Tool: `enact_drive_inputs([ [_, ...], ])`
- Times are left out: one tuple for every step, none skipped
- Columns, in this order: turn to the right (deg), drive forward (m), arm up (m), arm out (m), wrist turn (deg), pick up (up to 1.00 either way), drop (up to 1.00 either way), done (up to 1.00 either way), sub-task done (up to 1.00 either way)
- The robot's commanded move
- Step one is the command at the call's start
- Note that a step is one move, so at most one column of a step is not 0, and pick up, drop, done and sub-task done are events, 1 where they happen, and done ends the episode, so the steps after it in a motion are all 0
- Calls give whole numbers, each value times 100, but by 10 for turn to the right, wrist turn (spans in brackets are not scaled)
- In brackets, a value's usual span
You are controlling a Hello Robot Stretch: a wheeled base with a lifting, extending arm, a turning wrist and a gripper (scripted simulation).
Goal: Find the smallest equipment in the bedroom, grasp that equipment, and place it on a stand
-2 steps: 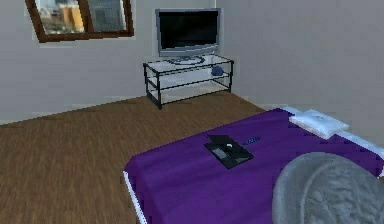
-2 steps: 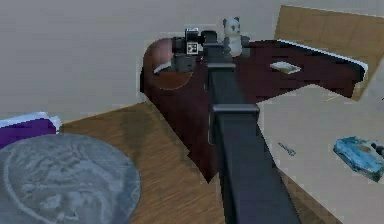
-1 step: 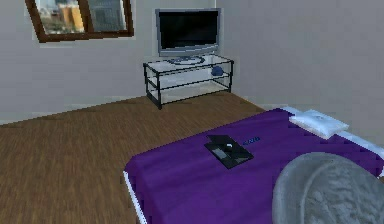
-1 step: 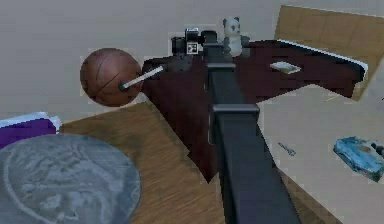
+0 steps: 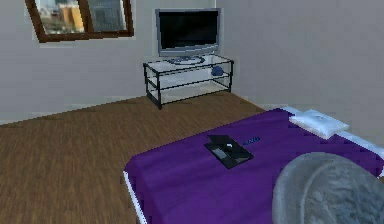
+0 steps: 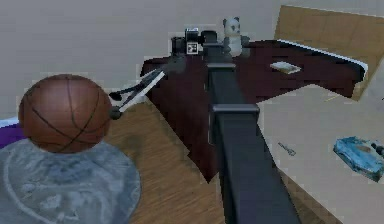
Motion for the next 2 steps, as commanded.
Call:
enact_drive_inputs([
  [0,0,0,0,-210,0,0,0,0],
  [0,0,0,-46,0,0,0,0,0],
])
